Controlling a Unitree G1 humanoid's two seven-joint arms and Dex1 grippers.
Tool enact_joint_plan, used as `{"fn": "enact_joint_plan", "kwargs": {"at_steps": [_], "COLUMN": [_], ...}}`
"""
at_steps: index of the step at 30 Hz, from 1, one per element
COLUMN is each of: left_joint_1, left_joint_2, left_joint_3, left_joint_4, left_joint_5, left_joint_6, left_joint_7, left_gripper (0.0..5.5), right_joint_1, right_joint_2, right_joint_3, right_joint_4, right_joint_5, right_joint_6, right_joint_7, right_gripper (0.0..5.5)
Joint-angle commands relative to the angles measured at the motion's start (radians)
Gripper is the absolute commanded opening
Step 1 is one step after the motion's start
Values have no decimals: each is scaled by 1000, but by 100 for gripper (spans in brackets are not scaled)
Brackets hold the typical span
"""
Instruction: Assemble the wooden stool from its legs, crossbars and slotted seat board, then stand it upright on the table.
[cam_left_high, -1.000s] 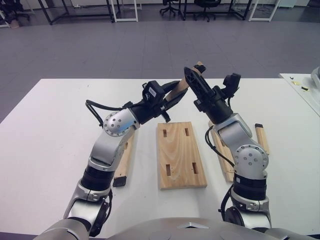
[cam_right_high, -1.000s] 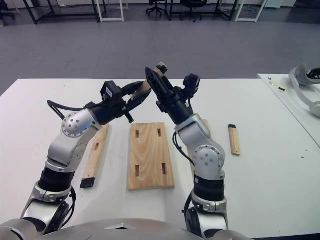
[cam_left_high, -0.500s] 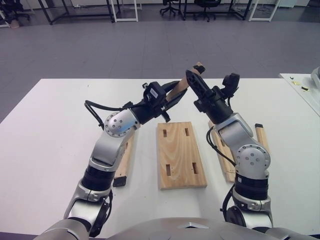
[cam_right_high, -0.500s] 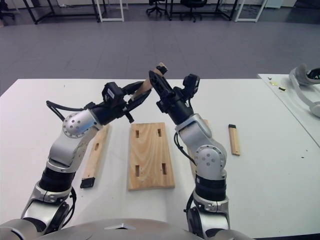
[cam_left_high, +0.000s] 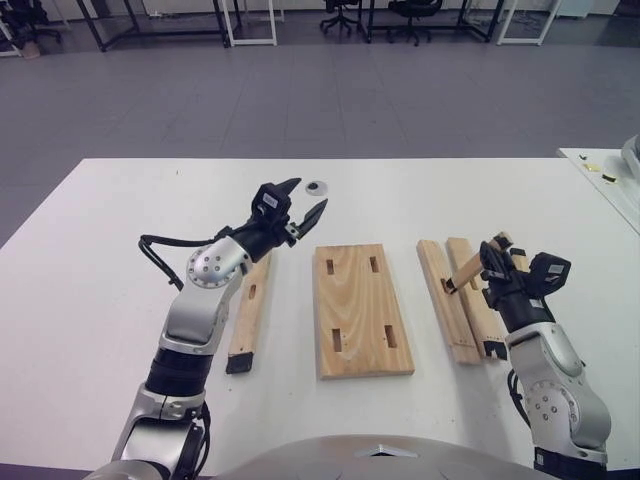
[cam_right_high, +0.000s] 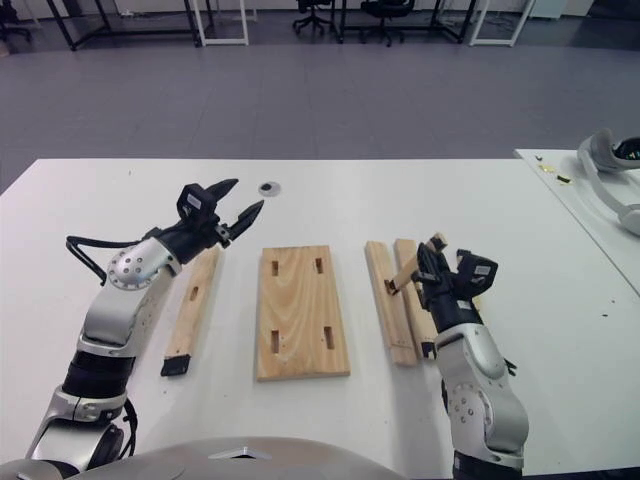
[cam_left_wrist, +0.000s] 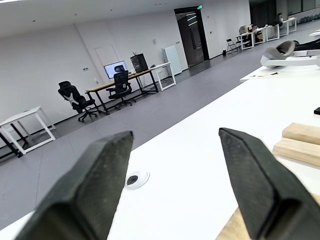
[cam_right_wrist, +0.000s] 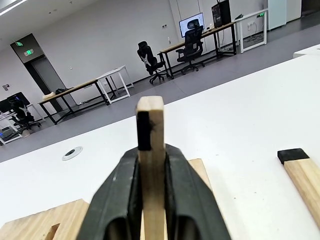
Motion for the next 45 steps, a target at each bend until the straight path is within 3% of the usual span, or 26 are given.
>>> {"fn": "enact_joint_plan", "kwargs": {"at_steps": [1,13,22,28,45], "left_joint_1": [-3,-10,-16,-12,-8], "left_joint_2": [7,7,5,3,17], "left_joint_3": [19,23,11,4,-5], "left_joint_4": [9,20,31,30,26], "left_joint_5": [5,-1,4,9,14], "left_joint_6": [-5,-5,-12,-18,-21], "left_joint_7": [10,0,-8,-5,-8], "left_gripper": [313,313,313,313,313], "right_joint_1": [11,46,-16,2,49], "right_joint_2": [31,16,-10,12,0], "right_joint_3": [29,99,46,51,91], "right_joint_4": [41,117,143,120,157], "right_joint_5": [-40,-123,-31,7,-129], "right_joint_6": [-37,-160,-203,-183,-230], "right_joint_7": [16,142,246,247,252], "right_gripper": [40,40,40,40,40]}}
